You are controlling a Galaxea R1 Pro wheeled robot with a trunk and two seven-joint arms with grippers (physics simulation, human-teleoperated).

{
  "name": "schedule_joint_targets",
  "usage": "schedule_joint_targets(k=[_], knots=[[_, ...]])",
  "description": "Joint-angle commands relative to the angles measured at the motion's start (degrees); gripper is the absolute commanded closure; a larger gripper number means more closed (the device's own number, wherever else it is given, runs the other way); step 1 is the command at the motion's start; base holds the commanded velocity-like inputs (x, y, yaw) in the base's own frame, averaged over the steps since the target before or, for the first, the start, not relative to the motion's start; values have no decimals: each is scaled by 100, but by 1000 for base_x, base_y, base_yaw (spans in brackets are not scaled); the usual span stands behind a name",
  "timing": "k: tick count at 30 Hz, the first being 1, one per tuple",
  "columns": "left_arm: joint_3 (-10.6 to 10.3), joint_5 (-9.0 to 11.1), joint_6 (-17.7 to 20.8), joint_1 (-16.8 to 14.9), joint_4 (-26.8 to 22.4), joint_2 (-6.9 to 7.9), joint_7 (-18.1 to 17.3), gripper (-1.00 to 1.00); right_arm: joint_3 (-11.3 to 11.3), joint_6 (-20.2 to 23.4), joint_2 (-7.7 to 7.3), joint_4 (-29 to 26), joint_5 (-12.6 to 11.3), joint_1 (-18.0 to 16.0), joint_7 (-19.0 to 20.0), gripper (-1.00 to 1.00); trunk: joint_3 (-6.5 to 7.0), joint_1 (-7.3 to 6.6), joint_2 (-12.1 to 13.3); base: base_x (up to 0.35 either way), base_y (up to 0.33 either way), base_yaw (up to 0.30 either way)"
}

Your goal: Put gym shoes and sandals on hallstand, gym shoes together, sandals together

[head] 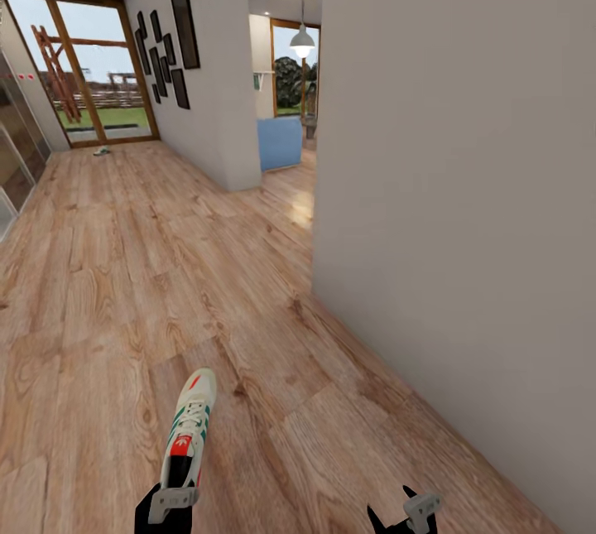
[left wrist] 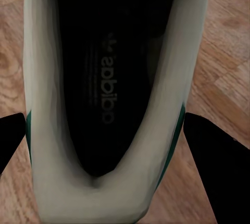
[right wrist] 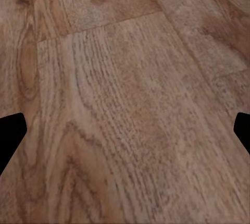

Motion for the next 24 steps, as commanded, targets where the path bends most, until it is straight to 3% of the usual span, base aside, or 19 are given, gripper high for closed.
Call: schedule_joint_targets(k=[1, 13, 24], knots=[[15, -14, -18, -3, 3, -2, -17, 100, -50, -15, 0, 2, 42, -3, 24, -100, 5, -1, -2, 50, 0, 0], [15, -15, -18, -3, 3, -2, -17, 100, -50, -15, 0, 2, 42, -3, 24, -100, 113, -1, -2, 62, 0, 0], [22, -13, -18, -3, 3, -1, -16, 100, -50, -15, 0, 2, 42, -3, 24, -100, 213, -1, -2, 307, 0, 0]])
